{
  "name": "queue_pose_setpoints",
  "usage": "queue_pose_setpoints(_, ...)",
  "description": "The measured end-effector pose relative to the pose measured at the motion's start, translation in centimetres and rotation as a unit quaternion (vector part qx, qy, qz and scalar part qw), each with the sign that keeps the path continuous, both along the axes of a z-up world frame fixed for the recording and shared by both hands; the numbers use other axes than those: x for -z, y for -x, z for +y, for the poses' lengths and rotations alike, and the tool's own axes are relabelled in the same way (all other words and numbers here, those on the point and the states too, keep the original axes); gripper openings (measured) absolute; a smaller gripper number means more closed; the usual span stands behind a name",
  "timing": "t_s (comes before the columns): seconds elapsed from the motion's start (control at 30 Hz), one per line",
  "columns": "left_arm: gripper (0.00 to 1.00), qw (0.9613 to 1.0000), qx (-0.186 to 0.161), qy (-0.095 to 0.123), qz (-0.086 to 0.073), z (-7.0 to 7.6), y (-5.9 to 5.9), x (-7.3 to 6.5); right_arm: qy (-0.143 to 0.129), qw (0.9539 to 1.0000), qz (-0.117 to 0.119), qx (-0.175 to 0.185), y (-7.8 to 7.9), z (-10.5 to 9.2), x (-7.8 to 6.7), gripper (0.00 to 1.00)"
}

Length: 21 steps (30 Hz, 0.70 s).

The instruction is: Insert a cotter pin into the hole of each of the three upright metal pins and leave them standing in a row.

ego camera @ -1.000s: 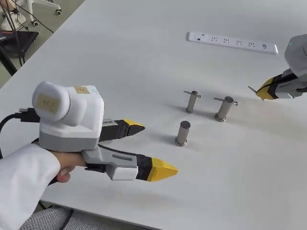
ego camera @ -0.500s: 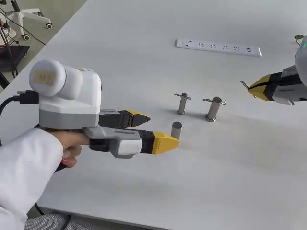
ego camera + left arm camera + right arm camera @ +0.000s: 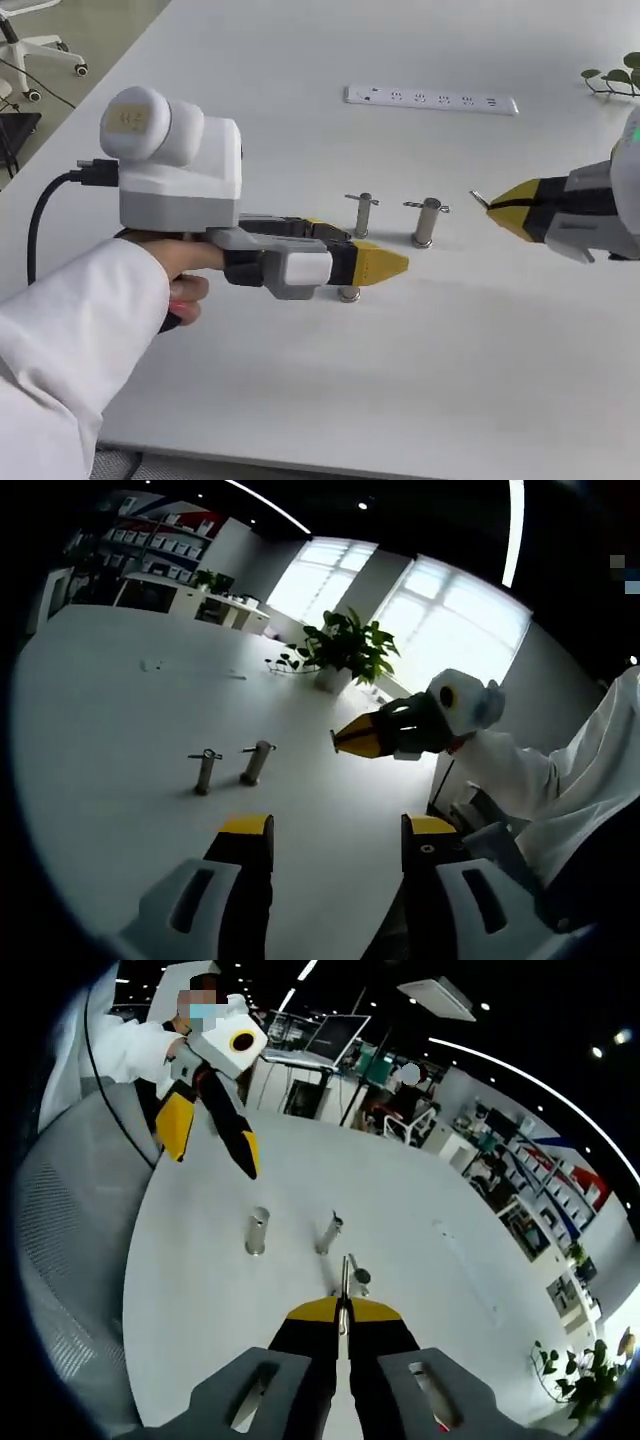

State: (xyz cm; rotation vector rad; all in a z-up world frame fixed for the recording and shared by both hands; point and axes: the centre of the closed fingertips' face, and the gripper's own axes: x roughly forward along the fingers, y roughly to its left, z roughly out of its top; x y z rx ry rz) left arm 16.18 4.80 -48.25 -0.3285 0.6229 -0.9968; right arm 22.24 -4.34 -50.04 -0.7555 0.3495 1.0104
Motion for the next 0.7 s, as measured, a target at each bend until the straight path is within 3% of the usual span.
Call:
queue_pose_setpoints(0.37, 0.33, 0.9995, 0.018, -0.003, 0.026, -1.6, 1.0, 0.7, -0.007, 0.9999, -0.005, -0.009, 5.5, 2.9, 0.8, 0.0)
queue_pose_setpoints(0.7, 0.27, 0.9981, 0.039, -0.018, 0.044, -2.4, 2.0, 1.6, 0.002, 0.9995, -0.005, -0.031, 8.2, 4.7, 1.7, 0.0)
